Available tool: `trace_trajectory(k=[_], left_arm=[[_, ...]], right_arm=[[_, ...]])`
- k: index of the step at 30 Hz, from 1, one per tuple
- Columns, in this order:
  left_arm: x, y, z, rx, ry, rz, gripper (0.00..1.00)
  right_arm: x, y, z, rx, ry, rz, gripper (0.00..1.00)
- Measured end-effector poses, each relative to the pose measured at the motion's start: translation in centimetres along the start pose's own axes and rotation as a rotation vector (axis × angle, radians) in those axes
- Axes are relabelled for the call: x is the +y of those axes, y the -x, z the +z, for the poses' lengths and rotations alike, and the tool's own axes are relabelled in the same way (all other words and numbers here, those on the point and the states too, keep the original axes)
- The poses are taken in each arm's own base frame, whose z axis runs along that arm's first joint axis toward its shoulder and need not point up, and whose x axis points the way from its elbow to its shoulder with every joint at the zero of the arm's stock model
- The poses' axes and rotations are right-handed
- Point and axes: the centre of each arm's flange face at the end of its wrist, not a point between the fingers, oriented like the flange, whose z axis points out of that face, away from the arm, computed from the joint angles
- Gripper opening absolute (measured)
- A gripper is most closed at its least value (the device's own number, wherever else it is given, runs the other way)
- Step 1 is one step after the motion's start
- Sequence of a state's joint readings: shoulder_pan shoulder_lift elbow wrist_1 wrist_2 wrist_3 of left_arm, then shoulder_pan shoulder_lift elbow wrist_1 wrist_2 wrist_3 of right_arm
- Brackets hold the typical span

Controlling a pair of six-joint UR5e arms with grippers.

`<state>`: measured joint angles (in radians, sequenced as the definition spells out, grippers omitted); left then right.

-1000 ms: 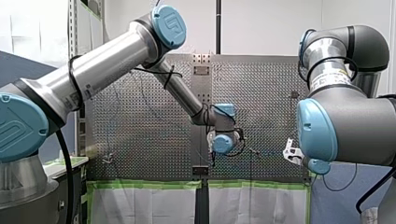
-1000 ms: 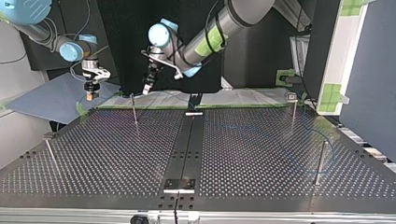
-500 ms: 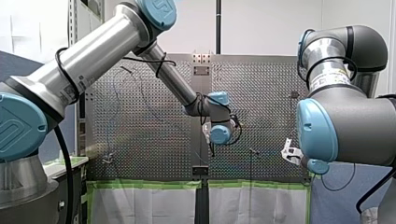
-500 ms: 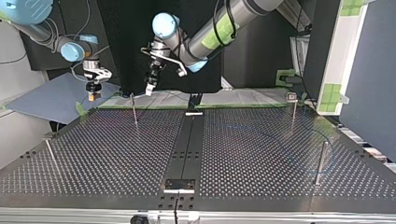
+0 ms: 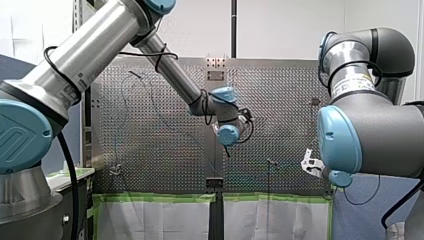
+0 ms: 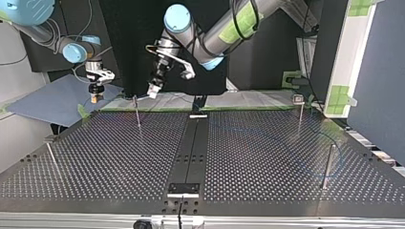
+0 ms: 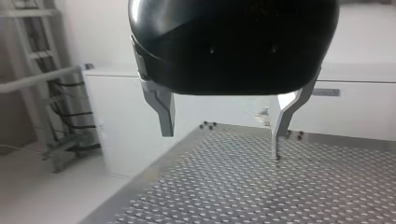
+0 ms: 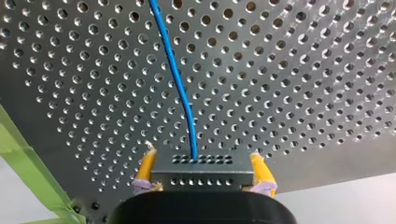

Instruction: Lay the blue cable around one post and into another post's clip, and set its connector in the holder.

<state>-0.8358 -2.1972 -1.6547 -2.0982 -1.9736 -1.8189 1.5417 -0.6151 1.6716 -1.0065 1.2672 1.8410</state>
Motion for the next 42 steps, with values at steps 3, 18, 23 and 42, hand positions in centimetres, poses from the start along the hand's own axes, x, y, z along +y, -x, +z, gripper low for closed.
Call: trace_trajectory(k=[3,18,23,42], left_arm=[[0.7,1.2,0.0,-0.023,0.012,-0.008,0.99],[6.1,7.7,0.8,-0.141,0.061,0.024,0.99],[7.8,9.6,0.9,-0.168,0.051,0.040,0.99],[15.9,8.6,-3.0,-0.057,0.157,0.141,0.99]], right_arm=[[0.0,0.2,0.0,-0.002,0.000,0.001,0.00],[-0.2,0.6,-0.1,-0.003,-0.008,0.007,0.00],[-0.1,1.2,-0.2,-0.008,-0.010,0.012,0.00],[-0.5,1.7,0.1,-0.015,-0.019,0.012,0.00]])
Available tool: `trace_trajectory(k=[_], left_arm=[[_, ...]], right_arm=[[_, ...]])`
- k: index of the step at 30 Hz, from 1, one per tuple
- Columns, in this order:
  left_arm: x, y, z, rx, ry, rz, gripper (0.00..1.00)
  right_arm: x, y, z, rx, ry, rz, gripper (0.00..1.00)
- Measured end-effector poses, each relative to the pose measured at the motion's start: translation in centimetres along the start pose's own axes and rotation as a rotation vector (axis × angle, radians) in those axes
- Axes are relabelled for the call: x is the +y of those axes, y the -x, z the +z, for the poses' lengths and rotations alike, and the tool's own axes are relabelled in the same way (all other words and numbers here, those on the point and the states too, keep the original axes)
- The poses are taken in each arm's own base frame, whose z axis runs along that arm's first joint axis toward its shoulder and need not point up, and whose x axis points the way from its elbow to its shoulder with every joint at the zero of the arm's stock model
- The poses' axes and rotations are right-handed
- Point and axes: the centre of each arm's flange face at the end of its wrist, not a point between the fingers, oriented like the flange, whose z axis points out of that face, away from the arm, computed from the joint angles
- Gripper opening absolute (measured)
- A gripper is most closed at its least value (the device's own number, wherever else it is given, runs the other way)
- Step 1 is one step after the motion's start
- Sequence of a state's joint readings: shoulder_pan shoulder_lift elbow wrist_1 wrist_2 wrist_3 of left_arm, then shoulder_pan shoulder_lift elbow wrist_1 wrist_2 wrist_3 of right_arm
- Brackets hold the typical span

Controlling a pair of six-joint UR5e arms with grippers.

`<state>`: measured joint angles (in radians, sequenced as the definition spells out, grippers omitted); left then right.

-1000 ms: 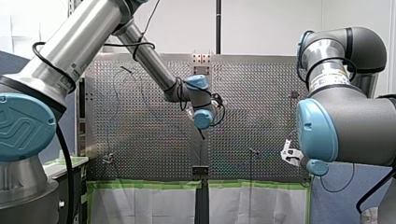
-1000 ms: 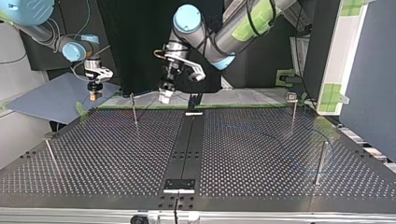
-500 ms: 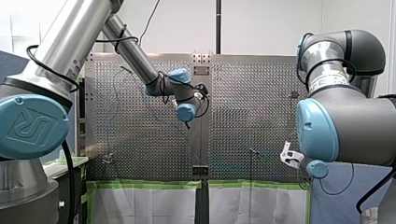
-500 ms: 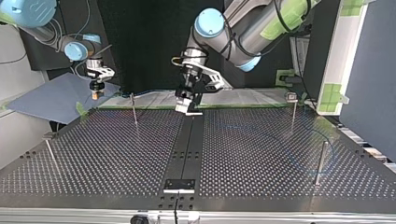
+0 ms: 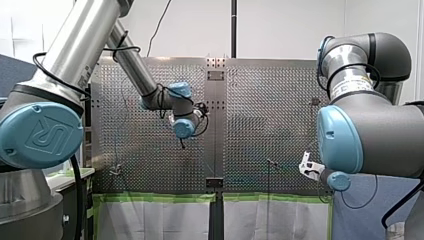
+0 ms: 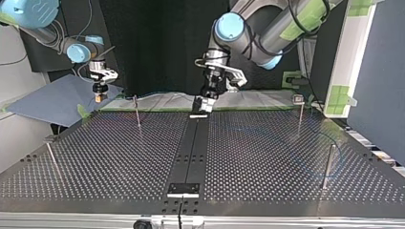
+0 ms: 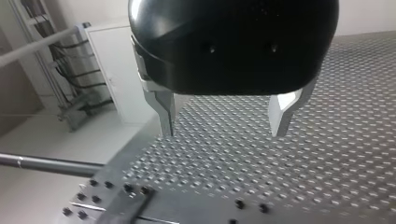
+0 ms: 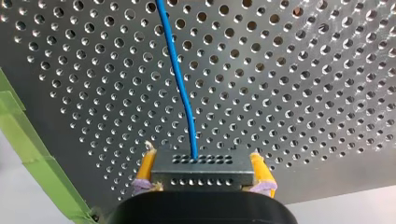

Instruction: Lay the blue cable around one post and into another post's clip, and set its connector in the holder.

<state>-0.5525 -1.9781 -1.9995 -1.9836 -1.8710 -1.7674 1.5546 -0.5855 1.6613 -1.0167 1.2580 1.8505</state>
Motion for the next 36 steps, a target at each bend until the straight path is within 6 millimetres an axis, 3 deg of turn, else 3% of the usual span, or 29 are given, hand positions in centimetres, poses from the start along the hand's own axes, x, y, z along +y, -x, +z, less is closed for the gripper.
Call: trace_trajectory(k=[14,36], left_arm=[[2.7,-5.7,-6.5,0.130,0.014,0.002,0.99],[5.1,-6.8,-15.3,0.197,0.037,0.035,0.99]], right_arm=[[-0.3,0.0,0.2,-0.001,-0.004,0.000,0.00],[-0.9,0.1,0.2,-0.005,-0.012,-0.001,0.00]])
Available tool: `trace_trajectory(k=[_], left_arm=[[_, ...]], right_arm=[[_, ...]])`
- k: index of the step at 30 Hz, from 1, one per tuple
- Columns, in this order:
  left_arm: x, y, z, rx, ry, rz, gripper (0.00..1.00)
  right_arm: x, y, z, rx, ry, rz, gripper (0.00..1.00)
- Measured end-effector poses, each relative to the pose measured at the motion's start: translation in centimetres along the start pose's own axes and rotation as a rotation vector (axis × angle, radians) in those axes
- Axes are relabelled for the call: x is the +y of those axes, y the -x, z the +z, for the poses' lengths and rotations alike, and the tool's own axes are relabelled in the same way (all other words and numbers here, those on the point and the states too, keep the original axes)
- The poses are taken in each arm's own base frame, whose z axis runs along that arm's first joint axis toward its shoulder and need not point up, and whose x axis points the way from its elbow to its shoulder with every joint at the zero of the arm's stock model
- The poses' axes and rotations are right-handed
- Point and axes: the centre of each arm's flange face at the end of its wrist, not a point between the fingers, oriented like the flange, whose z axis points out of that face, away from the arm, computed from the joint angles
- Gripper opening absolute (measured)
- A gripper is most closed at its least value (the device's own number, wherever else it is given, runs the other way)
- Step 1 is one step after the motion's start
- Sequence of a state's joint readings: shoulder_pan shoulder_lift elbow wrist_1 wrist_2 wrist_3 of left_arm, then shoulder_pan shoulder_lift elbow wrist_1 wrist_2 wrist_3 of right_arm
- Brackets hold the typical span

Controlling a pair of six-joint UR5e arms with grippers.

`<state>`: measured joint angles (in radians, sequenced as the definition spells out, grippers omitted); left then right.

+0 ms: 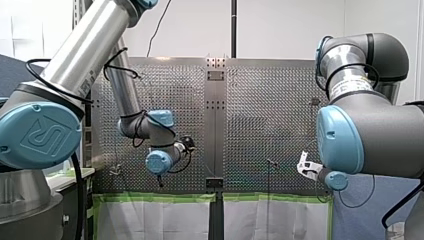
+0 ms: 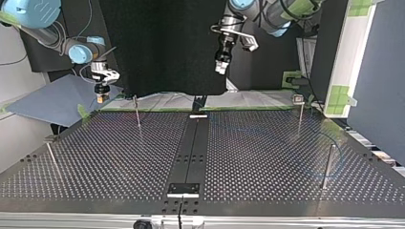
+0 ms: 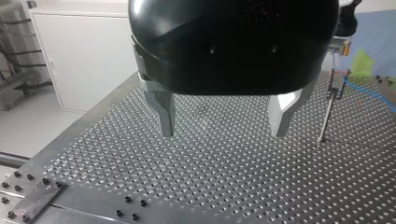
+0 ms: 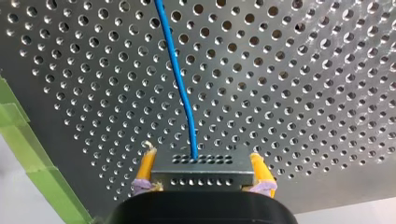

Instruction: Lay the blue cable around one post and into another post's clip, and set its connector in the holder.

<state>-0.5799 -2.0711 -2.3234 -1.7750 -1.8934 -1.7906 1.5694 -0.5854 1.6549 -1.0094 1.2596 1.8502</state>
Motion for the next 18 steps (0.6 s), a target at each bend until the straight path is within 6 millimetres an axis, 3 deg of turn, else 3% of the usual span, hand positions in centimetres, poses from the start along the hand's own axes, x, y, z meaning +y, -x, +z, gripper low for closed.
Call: trace_trajectory(k=[18], left_arm=[[2.8,-1.6,-6.8,0.158,0.041,0.117,0.99]], right_arm=[[-0.4,0.1,0.1,-0.002,-0.006,0.000,0.00]])
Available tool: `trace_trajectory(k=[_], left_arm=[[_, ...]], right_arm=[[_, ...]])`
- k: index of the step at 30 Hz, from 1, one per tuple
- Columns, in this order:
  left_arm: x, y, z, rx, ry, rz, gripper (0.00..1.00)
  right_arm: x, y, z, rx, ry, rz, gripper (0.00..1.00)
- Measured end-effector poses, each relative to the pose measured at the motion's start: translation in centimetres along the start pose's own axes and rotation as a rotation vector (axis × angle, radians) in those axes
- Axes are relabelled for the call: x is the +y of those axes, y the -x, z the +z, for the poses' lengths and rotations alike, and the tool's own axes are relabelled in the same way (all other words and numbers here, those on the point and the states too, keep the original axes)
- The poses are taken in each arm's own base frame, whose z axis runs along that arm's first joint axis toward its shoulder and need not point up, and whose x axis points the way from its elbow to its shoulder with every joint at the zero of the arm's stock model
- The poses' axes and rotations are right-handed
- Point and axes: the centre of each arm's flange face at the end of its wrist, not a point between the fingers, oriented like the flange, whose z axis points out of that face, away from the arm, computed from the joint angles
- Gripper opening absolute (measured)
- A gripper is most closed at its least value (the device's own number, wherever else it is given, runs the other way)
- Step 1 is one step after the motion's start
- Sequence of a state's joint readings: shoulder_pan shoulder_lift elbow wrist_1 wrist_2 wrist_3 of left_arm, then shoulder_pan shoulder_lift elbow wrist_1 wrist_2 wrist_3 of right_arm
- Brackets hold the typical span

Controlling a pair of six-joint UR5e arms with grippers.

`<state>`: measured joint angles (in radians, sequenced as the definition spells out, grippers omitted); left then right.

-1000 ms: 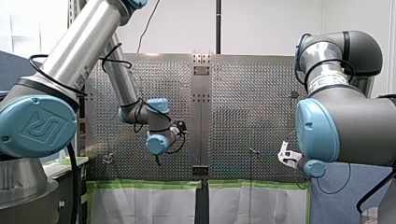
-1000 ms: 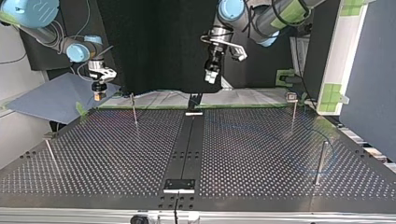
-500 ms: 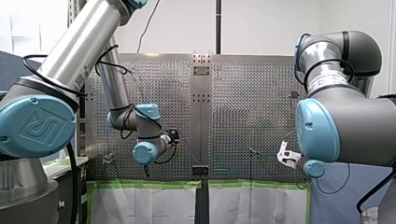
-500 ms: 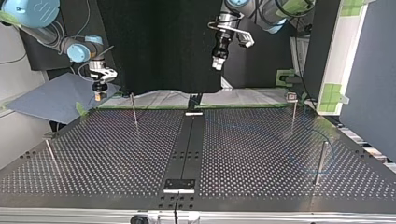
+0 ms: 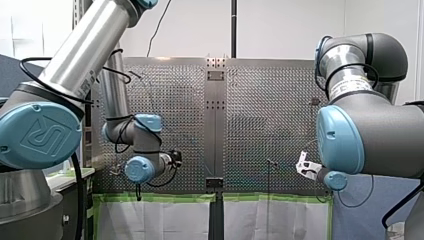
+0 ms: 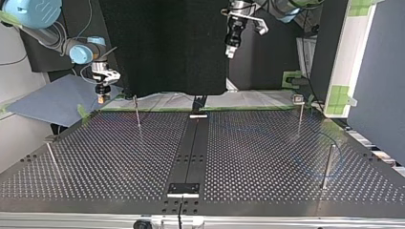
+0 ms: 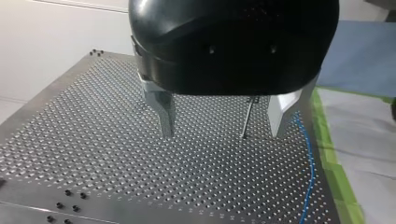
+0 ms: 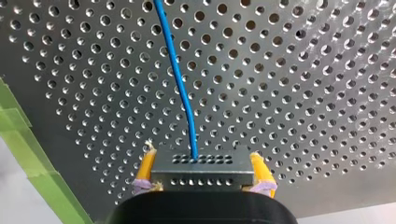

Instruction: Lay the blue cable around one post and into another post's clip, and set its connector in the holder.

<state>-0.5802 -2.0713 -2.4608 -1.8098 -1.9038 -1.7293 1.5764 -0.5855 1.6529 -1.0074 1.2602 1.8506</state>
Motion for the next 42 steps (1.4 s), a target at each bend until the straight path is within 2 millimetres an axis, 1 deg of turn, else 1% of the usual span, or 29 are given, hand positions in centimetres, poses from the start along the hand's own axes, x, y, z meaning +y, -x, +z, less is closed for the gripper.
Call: trace_trajectory(k=[4,11,16,24,28,30,35,42], left_arm=[[0.0,0.0,0.1,0.002,-0.001,0.003,0.99],[-0.6,0.4,1.4,-0.009,-0.010,0.004,0.99],[-0.8,0.5,1.7,-0.011,-0.011,0.004,0.99],[-0.8,0.4,1.7,0.000,-0.011,-0.007,0.99],[-0.8,0.4,1.6,0.001,-0.012,-0.014,0.99],[-0.8,0.3,1.6,0.002,-0.012,-0.015,0.99],[-0.8,0.3,1.6,0.004,-0.012,-0.016,0.99],[-0.9,0.4,1.6,-0.001,-0.023,-0.027,0.99]], right_arm=[[-0.2,0.1,0.0,-0.001,-0.003,-0.001,0.00],[-0.5,0.1,0.0,-0.003,-0.007,-0.001,0.00],[-0.5,0.1,0.0,-0.002,-0.007,-0.003,0.00],[0.4,-0.4,0.2,0.009,0.019,-0.020,0.00],[0.8,-1.3,0.3,0.011,0.028,-0.026,0.00],[0.8,-2.0,0.3,0.014,0.029,-0.029,0.00],[0.7,-3.0,0.4,0.019,0.030,-0.031,0.00],[-0.3,-5.4,0.4,0.013,0.025,-0.028,0.00]])
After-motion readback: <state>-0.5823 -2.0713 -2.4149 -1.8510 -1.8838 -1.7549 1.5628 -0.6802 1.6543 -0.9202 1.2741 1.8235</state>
